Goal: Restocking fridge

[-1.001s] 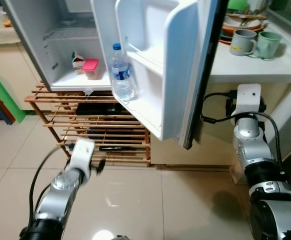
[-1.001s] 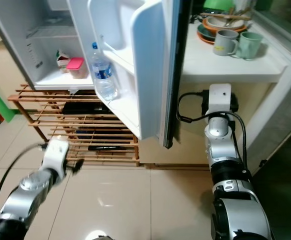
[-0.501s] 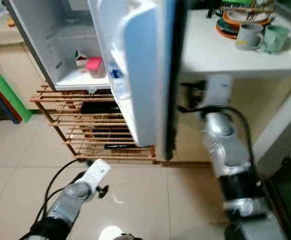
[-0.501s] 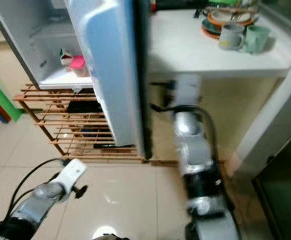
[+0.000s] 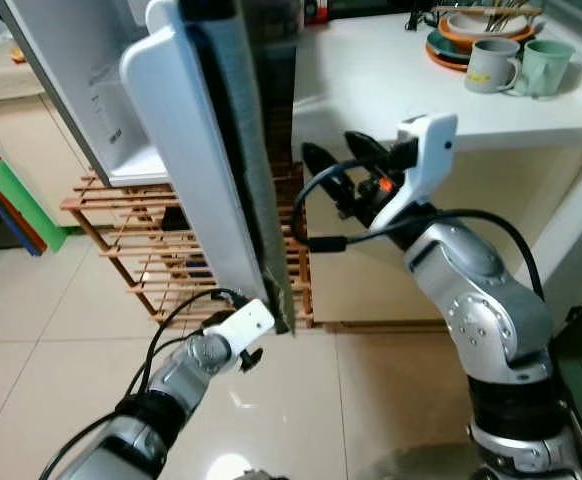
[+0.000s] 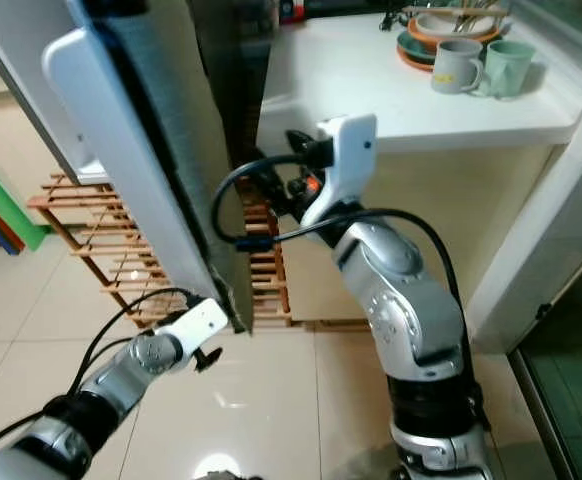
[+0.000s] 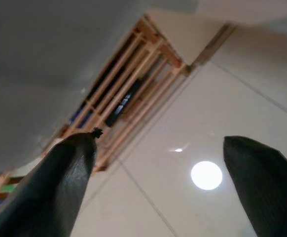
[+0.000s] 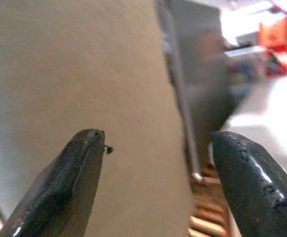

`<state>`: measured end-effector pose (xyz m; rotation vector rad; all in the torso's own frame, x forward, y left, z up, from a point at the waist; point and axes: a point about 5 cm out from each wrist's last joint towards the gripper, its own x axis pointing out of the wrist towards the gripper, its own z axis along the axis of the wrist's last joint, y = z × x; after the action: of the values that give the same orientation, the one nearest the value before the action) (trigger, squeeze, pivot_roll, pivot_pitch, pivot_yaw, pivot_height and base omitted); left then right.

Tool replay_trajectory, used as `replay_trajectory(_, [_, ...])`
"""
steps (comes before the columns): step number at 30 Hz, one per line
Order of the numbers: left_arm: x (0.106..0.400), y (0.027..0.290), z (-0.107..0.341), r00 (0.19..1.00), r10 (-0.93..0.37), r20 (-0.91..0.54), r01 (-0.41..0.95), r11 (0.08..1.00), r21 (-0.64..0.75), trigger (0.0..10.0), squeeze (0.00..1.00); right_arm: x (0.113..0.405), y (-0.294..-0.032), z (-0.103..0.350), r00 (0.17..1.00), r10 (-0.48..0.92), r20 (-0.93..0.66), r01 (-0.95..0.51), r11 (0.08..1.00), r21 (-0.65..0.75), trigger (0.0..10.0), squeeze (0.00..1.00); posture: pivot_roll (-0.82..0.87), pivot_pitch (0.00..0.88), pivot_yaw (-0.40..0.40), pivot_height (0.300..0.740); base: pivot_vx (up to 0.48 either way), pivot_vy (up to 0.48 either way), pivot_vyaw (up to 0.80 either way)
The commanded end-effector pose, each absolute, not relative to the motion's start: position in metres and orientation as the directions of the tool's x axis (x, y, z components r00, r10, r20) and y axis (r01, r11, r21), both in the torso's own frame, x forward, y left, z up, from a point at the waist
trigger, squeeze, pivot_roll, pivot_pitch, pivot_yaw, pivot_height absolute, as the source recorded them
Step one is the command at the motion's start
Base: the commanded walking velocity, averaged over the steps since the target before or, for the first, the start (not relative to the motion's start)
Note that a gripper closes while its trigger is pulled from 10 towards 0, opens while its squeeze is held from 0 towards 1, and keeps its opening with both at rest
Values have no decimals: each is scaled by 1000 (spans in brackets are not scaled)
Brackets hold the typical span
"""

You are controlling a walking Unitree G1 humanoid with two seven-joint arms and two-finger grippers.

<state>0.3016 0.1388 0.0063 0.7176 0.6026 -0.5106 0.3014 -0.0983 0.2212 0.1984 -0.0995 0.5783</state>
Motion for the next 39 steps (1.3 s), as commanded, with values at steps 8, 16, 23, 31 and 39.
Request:
replay_trajectory(8, [280,182,-20,666,-89,-740,318,932,175,10000,0,303,-91,209,827,556,85,-562,811,163,10000,0,-175,0,131,740,0,0,0])
replay_trajectory(16, [222,230,-55,490,8,-872,-55,998,-22,10000,0,313,-103,202,875,482,39,-482,862,156,10000,0,-153,0,112,740,0,0,0])
replay_trajectory(23, [174,256,-74,369,106,-923,-187,982,38,10000,0,331,-98,191,937,346,-42,-341,935,98,10000,0,-157,0,101,740,0,0,0])
replay_trajectory(31, [187,255,-68,423,89,-902,-137,990,33,10000,0,305,4,262,620,760,194,-778,628,23,10000,0,-145,0,73,740,0,0,0])
replay_trajectory(39, [209,256,-56,508,85,-857,-89,995,46,10000,0,260,52,317,223,904,364,-973,229,26,10000,0,-117,0,46,740,0,0,0])
